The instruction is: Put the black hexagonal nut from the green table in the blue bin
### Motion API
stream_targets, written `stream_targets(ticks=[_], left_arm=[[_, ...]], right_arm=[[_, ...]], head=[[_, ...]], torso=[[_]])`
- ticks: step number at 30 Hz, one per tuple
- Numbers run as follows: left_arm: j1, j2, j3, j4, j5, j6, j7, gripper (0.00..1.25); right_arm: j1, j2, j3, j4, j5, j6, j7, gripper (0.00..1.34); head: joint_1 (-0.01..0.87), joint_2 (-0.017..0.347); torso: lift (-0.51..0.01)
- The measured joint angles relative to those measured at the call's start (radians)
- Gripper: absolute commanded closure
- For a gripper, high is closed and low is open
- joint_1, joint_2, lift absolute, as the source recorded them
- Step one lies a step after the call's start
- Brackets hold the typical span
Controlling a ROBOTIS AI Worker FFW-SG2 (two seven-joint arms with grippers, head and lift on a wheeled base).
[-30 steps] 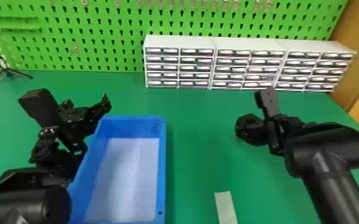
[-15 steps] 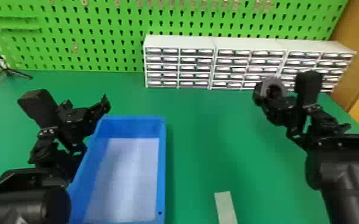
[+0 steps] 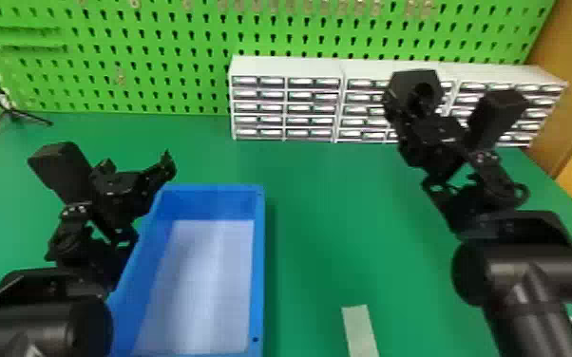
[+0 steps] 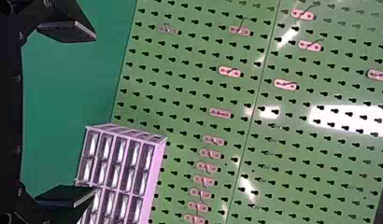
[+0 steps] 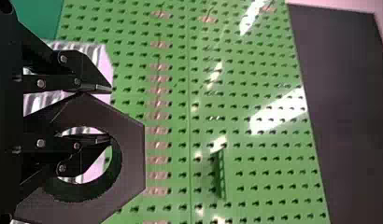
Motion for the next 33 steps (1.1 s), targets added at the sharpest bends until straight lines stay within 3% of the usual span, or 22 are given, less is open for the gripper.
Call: stream_targets(ticks=[18, 33], left_arm=[[0.002, 0.0, 0.0, 0.009, -0.005, 0.0, 0.002, 0.13], [-0.004, 0.0, 0.006, 0.015, -0.009, -0.001, 0.007, 0.13]], right_arm=[[-0.104, -0.042, 0.373, 0.074, -0.217, -0.059, -0.019, 1.01], [-0.178, -0.076, 0.617, 0.12, -0.342, -0.038, -0.019, 1.01]], head=[[0.692, 0.008], [0.692, 0.008]], torso=[[-0.097], [-0.097]])
